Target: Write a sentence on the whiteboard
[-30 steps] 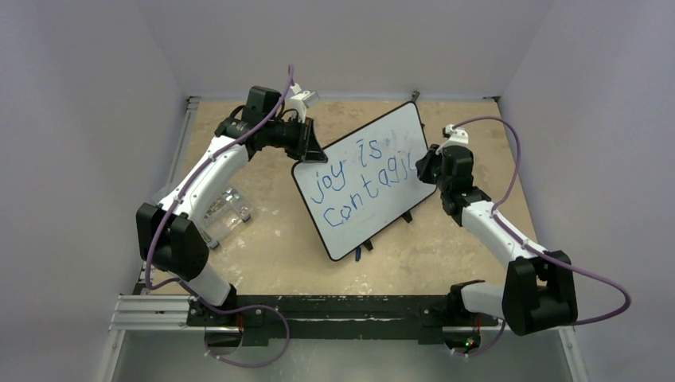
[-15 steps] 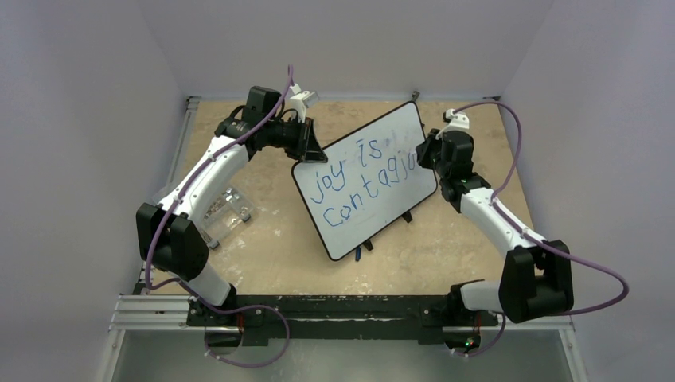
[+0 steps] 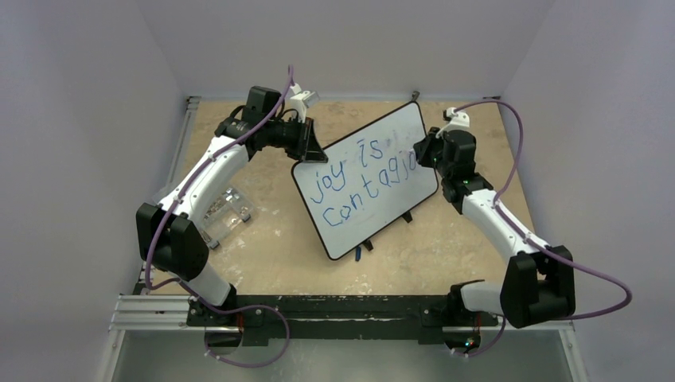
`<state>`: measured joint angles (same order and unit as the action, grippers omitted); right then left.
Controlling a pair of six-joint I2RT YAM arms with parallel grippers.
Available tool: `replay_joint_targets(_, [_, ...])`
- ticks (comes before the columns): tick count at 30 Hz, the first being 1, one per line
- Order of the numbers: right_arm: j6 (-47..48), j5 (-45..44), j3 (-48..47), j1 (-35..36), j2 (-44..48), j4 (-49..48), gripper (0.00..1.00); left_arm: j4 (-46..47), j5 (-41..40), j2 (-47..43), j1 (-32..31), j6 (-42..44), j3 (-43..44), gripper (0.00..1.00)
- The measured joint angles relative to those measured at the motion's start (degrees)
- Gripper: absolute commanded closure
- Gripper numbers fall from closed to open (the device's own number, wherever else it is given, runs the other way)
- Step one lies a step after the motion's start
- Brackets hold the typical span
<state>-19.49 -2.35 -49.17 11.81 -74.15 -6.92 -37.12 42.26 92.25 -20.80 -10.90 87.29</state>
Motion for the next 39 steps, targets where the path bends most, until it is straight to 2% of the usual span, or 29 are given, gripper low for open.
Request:
replay_joint_targets(14, [0.2,-2.4,0.5,0.1,6.8,1.7,1.00,0.2,0.6,0.0,0.0,0.6,0.0,1.00])
replay_joint_targets(39, [0.4,-4.2,0.7,-0.6,0.3,2.4,1.00,0.2,0.5,0.0,0.0,0.6,0.0,1.00])
